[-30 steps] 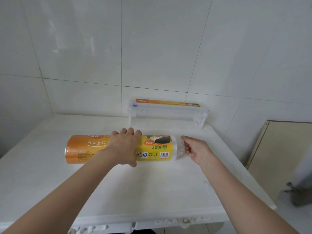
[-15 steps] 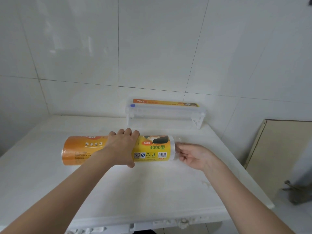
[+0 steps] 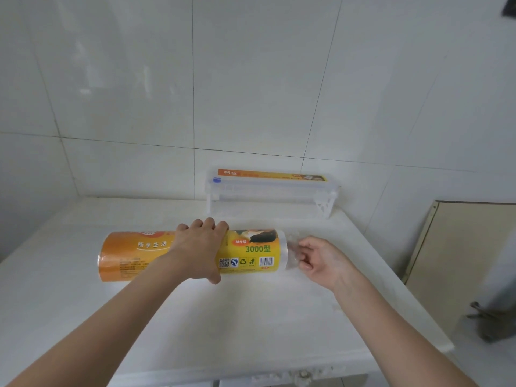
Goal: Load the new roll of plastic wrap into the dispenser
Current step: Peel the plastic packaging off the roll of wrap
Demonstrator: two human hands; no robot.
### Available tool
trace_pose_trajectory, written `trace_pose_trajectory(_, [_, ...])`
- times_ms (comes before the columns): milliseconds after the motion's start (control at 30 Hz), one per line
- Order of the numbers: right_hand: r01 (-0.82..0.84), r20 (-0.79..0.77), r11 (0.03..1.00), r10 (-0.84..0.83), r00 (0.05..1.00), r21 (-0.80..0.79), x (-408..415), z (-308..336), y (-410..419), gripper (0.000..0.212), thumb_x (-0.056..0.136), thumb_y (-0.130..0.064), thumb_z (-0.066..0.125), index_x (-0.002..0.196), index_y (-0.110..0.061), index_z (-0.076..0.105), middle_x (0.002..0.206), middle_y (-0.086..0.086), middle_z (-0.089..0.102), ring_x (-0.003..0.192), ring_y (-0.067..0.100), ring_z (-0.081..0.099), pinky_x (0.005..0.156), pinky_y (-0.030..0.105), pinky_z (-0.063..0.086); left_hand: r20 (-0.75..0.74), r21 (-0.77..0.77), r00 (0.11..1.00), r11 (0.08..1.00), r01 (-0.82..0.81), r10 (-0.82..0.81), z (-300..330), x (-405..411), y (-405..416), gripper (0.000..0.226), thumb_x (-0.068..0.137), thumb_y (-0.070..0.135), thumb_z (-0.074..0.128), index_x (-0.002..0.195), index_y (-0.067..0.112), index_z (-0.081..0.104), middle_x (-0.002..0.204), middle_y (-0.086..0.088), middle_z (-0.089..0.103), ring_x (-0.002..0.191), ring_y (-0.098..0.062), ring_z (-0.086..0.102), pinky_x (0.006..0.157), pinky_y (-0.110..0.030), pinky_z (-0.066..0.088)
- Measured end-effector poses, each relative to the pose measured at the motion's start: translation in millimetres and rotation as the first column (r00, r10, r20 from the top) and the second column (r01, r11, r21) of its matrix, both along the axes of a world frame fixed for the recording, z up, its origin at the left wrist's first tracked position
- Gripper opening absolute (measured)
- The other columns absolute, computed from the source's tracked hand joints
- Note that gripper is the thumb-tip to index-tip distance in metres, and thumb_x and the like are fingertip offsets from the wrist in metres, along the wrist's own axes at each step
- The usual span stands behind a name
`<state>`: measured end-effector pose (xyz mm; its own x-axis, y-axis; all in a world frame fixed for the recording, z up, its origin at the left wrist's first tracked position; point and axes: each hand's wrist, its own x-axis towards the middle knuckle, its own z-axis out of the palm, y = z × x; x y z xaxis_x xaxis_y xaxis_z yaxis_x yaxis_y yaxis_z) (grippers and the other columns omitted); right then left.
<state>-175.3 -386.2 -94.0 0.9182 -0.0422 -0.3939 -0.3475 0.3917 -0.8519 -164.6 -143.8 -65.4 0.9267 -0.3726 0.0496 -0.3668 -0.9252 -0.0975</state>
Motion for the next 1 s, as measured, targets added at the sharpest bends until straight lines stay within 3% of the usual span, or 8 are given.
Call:
trace_pose_trajectory(200, [0.031, 0.039, 0.999, -0.030, 0.999, -0.040, -2.7, 4.5, -20.2, 0.036, 0.089, 0.009, 0.035, 0.063, -0.016, 0.039, 0.054, 0.000, 0.059, 0.035, 0.007, 0.034, 0.033, 0.015, 0.024, 0.003, 0.003, 1.000, 1.000, -0.004, 0.004, 0.3, -0.1, -0.7, 0.092, 0.059, 0.050, 0.076, 0.134, 0.025, 0.030, 0.122, 0.002, 0.047, 0.111, -0.020, 0.049, 0.090, -0.035, 0.041])
trace_pose_trajectory(267, [0.038, 0.037, 0.998, -0.037, 0.999, -0.042, -2.5, 6.8, -21.2, 0.035, 0.091, 0.010, 0.038, 0.067, -0.016, 0.043, 0.052, -0.001, 0.060, 0.041, 0.008, 0.039, 0.036, 0.015, 0.032, 0.000, 0.003, 1.000, 1.000, -0.003, 0.003, 0.5, -0.7, -0.4, 0.092, 0.059, 0.050, 0.076, 0.134, 0.025, 0.030, 0.122, 0.002, 0.047, 0.112, -0.020, 0.049, 0.090, -0.035, 0.041])
trace_pose_trajectory(367, [0.040, -0.023, 0.988, -0.044, 0.999, -0.146, -5.9, 3.0, -21.0, 0.028, 0.089, 0.011, 0.050, 0.073, -0.012, 0.050, 0.052, 0.003, 0.067, 0.061, 0.013, 0.052, 0.043, 0.016, 0.048, 0.006, 0.007, 1.000, 1.000, -0.007, 0.006, 0.6, -1.6, -0.3, 0.092, 0.059, 0.050, 0.076, 0.134, 0.025, 0.030, 0.123, 0.002, 0.047, 0.112, -0.020, 0.049, 0.091, -0.036, 0.042])
trace_pose_trajectory(433, [0.004, -0.030, 0.971, -0.012, 0.999, -0.241, -9.2, 0.4, -17.9, 0.020, 0.087, 0.012, 0.053, 0.081, -0.006, 0.057, 0.053, 0.004, 0.067, 0.064, 0.015, 0.056, 0.047, 0.018, 0.051, 0.009, 0.009, 1.000, 1.000, -0.009, 0.009, 0.3, -2.1, -0.7, 0.092, 0.059, 0.050, 0.076, 0.135, 0.025, 0.030, 0.123, 0.002, 0.047, 0.112, -0.020, 0.049, 0.092, -0.036, 0.042])
trace_pose_trajectory(633, [-0.214, 0.170, 0.931, 0.271, 0.947, -0.295, -11.8, 2.0, -0.7, 0.021, 0.091, 0.004, 0.052, 0.093, -0.009, 0.069, 0.069, -0.005, 0.069, 0.061, 0.008, 0.057, 0.054, 0.017, 0.044, 0.005, 0.010, 1.000, 1.000, -0.010, 0.010, 0.0, -2.0, -0.6, 0.093, 0.058, 0.050, 0.076, 0.135, 0.025, 0.029, 0.123, 0.002, 0.046, 0.112, -0.020, 0.049, 0.092, -0.036, 0.041])
trace_pose_trajectory(767, [-0.374, 0.109, 0.868, 0.428, 0.897, -0.328, -11.7, -0.6, -3.5, 0.024, 0.096, -0.006, 0.047, 0.089, -0.018, 0.066, 0.066, -0.002, 0.054, 0.057, 0.013, 0.041, 0.056, 0.024, 0.030, -0.005, 0.013, 1.000, 1.000, -0.011, 0.011, 1.0, -1.1, -1.6, 0.093, 0.059, 0.050, 0.076, 0.135, 0.025, 0.029, 0.123, 0.002, 0.046, 0.113, -0.020, 0.048, 0.093, -0.036, 0.041])
trace_pose_trajectory(867, [-0.456, 0.017, 0.803, 0.500, 0.866, -0.384, -12.5, 6.5, -5.6, 0.026, 0.097, -0.006, 0.044, 0.087, -0.019, 0.064, 0.068, 0.001, 0.052, 0.056, 0.014, 0.041, 0.053, 0.023, 0.033, -0.006, 0.021, 1.000, 1.000, -0.012, 0.012, 1.3, -2.5, -2.3, 0.093, 0.060, 0.050, 0.076, 0.135, 0.025, 0.028, 0.123, 0.001, 0.046, 0.113, -0.020, 0.048, 0.093, -0.036, 0.041])
trace_pose_trajectory(1000, [-0.430, 0.041, 0.794, 0.493, 0.869, -0.429, -11.7, 5.6, -6.3, 0.021, 0.098, -0.003, 0.042, 0.090, -0.012, 0.058, 0.067, 0.002, 0.053, 0.057, 0.015, 0.047, 0.054, 0.022, 0.037, -0.007, 0.017, 1.000, 1.000, -0.012, 0.012, 2.1, -2.7, -2.7, 0.093, 0.060, 0.050, 0.076, 0.135, 0.025, 0.028, 0.124, 0.001, 0.046, 0.114, -0.020, 0.048, 0.094, -0.037, 0.041])
